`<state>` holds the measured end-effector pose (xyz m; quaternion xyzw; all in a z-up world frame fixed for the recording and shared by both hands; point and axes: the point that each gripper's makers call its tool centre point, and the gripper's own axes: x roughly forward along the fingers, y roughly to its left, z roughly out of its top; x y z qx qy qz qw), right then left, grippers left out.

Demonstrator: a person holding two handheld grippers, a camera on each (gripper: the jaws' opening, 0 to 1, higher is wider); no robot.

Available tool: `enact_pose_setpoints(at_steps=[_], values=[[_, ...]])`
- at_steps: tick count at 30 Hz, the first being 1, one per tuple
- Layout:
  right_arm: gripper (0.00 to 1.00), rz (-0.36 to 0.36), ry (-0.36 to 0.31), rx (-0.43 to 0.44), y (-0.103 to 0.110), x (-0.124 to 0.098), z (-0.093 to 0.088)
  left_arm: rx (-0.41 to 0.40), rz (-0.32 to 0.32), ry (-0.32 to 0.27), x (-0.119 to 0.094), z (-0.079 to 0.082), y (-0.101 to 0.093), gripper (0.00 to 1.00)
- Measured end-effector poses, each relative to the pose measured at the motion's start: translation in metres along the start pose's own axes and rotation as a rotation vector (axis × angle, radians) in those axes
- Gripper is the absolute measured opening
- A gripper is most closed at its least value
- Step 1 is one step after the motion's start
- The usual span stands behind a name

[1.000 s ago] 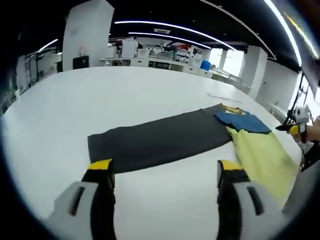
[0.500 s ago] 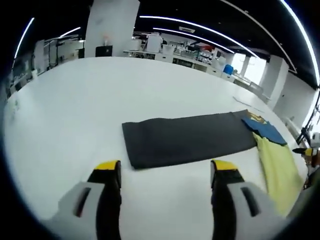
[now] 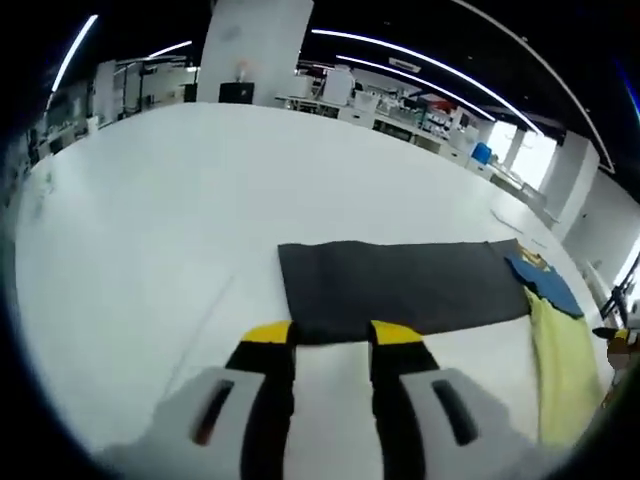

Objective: Fold the garment on the visible template until the final outline fits inside the template.

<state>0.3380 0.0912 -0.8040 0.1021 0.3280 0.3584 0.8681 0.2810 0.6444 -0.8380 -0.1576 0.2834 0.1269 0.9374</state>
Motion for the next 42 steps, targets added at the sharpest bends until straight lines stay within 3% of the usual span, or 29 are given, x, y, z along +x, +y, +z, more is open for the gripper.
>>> enact_pose_setpoints(at_steps=[1,4,7,14,18,21,25,29,35,41,42], values=[[0.99,-0.001,0.000,-0.001,-0.001,0.000,0.000,0.018,0.017,0.003,0.000,0.001,0.003,0.15],[0.99,-0.003,-0.004,0.009,-0.001,0.000,0.000,-0.078,0.023,0.013,0.003,0.002,0.008,0.10],[0.99,-0.002,-0.009,0.013,-0.002,-0.002,0.000,-0.031,0.038,0.022,0.002,0.001,0.008,0.05],[0.99,0.003,-0.015,0.011,-0.003,-0.004,-0.001,-0.055,0.040,0.055,0.006,0.003,0.009,0.01],[0.99,-0.001,-0.026,0.017,-0.003,-0.005,0.001,-0.036,0.039,0.051,0.005,0.014,0.008,0.00],[0.99,0.001,-0.039,0.027,-0.004,-0.007,0.004,0.031,0.010,0.045,0.006,0.026,0.001,0.00],[0.99,0.005,-0.045,0.035,-0.004,-0.009,0.006,0.055,-0.073,-0.024,0.004,0.052,-0.034,0.00],[0.99,0.003,-0.048,0.036,-0.007,-0.010,0.007,0.107,-0.132,-0.031,0.013,0.067,-0.065,0.00],[0.99,0.009,-0.060,0.047,-0.006,-0.012,0.010,0.139,-0.248,-0.050,0.023,0.080,-0.129,0.00],[0.99,0.010,-0.074,0.062,-0.004,-0.016,0.011,0.158,-0.347,-0.056,0.031,0.082,-0.185,0.00],[0.99,0.009,-0.074,0.063,-0.005,-0.016,0.012,0.167,-0.363,-0.056,0.034,0.086,-0.183,0.00]])
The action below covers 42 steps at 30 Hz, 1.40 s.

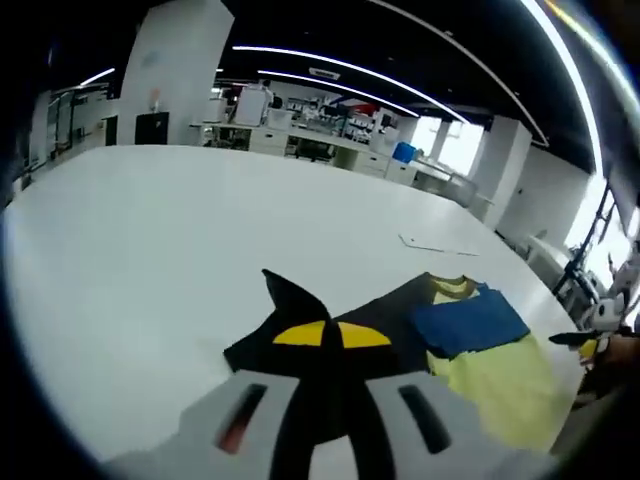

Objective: Fold the garment on the visible template until the final outline fits inside the template.

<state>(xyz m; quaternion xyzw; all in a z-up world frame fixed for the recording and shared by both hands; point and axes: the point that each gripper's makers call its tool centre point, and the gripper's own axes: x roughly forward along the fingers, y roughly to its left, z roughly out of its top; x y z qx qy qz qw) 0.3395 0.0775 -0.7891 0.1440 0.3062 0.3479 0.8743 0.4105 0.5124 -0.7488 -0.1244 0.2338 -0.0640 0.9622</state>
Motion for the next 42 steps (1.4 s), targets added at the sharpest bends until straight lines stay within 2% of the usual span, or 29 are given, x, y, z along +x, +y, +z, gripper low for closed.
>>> enact_pose_setpoints(at_steps=[1,2,6,9,11,13,17,19,23,27,30,31,32,39,42], values=[[0.99,-0.002,-0.001,0.000,0.000,-0.001,0.000,0.002,-0.013,0.000,0.003,0.003,0.002,0.00],[0.99,-0.005,-0.005,-0.001,-0.001,-0.003,0.000,-0.004,-0.034,-0.002,0.011,0.003,-0.017,0.00],[0.99,-0.018,-0.017,0.016,-0.004,-0.008,0.000,0.010,-0.090,0.009,0.029,0.007,-0.060,0.00],[0.99,-0.012,-0.024,0.024,-0.001,-0.011,0.000,0.021,-0.134,0.011,0.040,0.010,-0.076,0.00],[0.99,-0.011,-0.022,0.021,0.001,-0.012,-0.002,0.022,-0.166,0.013,0.045,0.013,-0.097,0.00],[0.99,-0.010,-0.021,0.022,0.002,-0.013,-0.004,0.033,-0.189,0.016,0.055,0.016,-0.106,0.00],[0.99,-0.012,-0.022,0.037,0.000,-0.013,-0.007,0.033,-0.249,0.020,0.068,0.016,-0.145,0.00],[0.99,-0.008,-0.028,0.051,0.001,-0.014,-0.007,0.014,-0.276,0.027,0.077,0.018,-0.150,0.00],[0.99,-0.013,-0.033,0.062,0.000,-0.016,-0.009,0.023,-0.309,0.045,0.093,0.012,-0.180,0.00],[0.99,-0.021,-0.036,0.074,-0.003,-0.019,-0.009,0.029,-0.360,0.060,0.107,0.010,-0.202,0.00],[0.99,-0.029,-0.033,0.080,-0.008,-0.022,-0.009,0.026,-0.418,0.073,0.116,0.006,-0.230,0.00],[0.99,-0.030,-0.033,0.079,-0.008,-0.022,-0.009,0.026,-0.424,0.076,0.117,0.005,-0.233,0.00],[0.99,-0.032,-0.031,0.081,-0.008,-0.022,-0.010,0.030,-0.458,0.096,0.117,0.001,-0.246,0.00],[0.99,-0.037,-0.050,0.116,-0.011,-0.023,-0.007,0.064,-0.561,0.133,0.128,-0.015,-0.304,0.00],[0.99,-0.045,-0.051,0.120,-0.014,-0.025,-0.007,0.091,-0.601,0.151,0.130,-0.023,-0.323,0.00]])
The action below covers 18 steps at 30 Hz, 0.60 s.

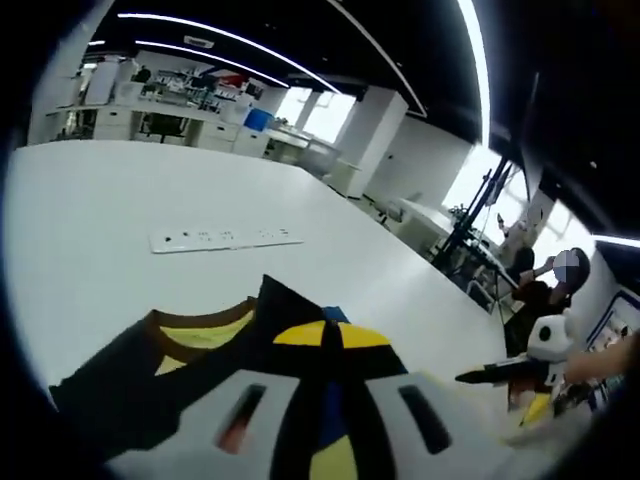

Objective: Fold the garment on the visible template until the final outline fits inside the template.

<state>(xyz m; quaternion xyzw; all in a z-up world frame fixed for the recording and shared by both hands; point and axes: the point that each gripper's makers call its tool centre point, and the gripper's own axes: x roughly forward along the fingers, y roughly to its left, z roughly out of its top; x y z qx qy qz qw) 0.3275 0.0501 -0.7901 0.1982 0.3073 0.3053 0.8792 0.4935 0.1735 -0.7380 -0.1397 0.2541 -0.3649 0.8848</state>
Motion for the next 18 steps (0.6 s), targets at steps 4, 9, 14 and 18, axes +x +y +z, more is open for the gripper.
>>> enact_pose_setpoints(at_steps=[4,9,14,18], values=[[0.99,-0.009,0.003,0.010,-0.005,-0.003,-0.002,0.027,-0.068,0.044,0.021,-0.010,-0.021,0.00],[0.99,-0.020,0.009,0.015,-0.008,-0.008,-0.006,0.038,-0.116,0.077,0.039,-0.023,-0.041,0.00],[0.99,-0.034,0.004,0.024,-0.012,-0.013,-0.007,0.055,-0.174,0.132,0.048,-0.050,-0.067,0.00],[0.99,-0.043,0.005,0.030,-0.014,-0.016,-0.010,0.031,-0.195,0.160,0.053,-0.066,-0.071,0.00]])
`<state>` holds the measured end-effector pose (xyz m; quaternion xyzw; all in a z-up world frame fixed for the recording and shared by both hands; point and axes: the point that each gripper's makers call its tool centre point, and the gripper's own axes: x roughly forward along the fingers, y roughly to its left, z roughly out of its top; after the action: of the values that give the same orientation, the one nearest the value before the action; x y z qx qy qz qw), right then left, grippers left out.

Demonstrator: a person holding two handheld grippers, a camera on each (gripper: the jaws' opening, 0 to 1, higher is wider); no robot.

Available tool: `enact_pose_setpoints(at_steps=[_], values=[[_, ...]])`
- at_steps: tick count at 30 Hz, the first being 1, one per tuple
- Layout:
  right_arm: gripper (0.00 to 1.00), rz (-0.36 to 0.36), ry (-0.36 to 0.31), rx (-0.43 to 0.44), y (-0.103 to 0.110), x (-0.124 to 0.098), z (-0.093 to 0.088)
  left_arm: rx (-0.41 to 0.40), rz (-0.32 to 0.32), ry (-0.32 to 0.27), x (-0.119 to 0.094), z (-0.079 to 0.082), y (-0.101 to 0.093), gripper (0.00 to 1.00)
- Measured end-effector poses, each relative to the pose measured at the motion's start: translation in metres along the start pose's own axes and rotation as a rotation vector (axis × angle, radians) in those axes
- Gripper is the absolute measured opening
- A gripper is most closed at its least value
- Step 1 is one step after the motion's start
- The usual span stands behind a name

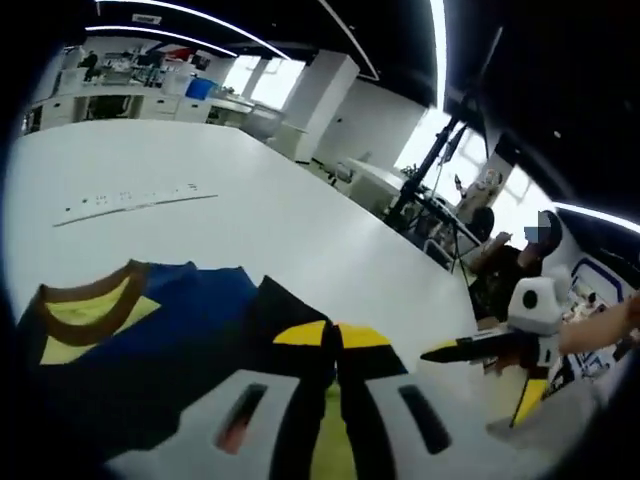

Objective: Fold the garment on the visible template until the final outline fits inside the template.

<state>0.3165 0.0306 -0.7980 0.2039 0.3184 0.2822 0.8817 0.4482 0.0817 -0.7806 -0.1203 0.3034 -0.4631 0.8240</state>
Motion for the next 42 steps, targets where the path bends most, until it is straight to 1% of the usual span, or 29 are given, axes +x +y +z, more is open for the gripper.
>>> enact_pose_setpoints(at_steps=[3,5,11,19,21,22,27,28,29,31,33,37,39,42], values=[[0.99,-0.006,0.004,0.009,0.000,-0.002,-0.004,-0.012,-0.004,0.015,0.003,-0.008,-0.004,0.00],[0.99,-0.007,0.004,0.010,0.000,-0.003,-0.005,-0.022,-0.002,0.018,0.005,-0.011,-0.001,0.00],[0.99,-0.008,0.003,0.015,-0.001,-0.005,-0.006,-0.043,-0.009,0.033,0.008,-0.021,-0.001,0.00],[0.99,-0.005,0.005,0.014,-0.001,-0.004,-0.005,-0.056,-0.025,0.023,0.006,-0.020,-0.006,0.00],[0.99,-0.006,0.004,0.013,-0.001,-0.004,-0.005,-0.058,-0.029,0.010,0.005,-0.018,-0.006,0.03],[0.99,-0.006,0.004,0.012,-0.001,-0.004,-0.005,-0.056,-0.028,0.002,0.005,-0.016,-0.006,0.05],[0.99,-0.004,0.000,0.012,0.000,-0.004,-0.003,-0.068,-0.019,-0.036,-0.002,-0.011,-0.002,0.26],[0.99,-0.003,0.000,0.011,0.001,-0.004,-0.003,-0.073,-0.001,-0.048,-0.005,-0.009,0.002,0.32],[0.99,-0.003,0.000,0.011,0.001,-0.003,-0.003,-0.071,0.008,-0.053,-0.007,-0.008,0.004,0.36],[0.99,-0.002,0.002,0.011,0.001,-0.003,-0.004,-0.078,0.016,-0.065,-0.014,-0.005,0.008,0.41],[0.99,0.001,0.003,0.010,0.003,-0.002,-0.004,-0.085,0.038,-0.075,-0.022,-0.003,0.016,0.48],[0.99,0.016,0.005,-0.005,0.007,0.001,-0.002,-0.064,0.065,-0.098,-0.035,0.002,0.025,0.74],[0.99,0.019,0.006,-0.011,0.008,0.002,-0.001,-0.067,0.059,-0.104,-0.043,0.003,0.026,0.78],[0.99,0.022,0.007,-0.020,0.008,0.004,0.003,-0.050,0.064,-0.121,-0.053,0.005,0.028,0.89]])
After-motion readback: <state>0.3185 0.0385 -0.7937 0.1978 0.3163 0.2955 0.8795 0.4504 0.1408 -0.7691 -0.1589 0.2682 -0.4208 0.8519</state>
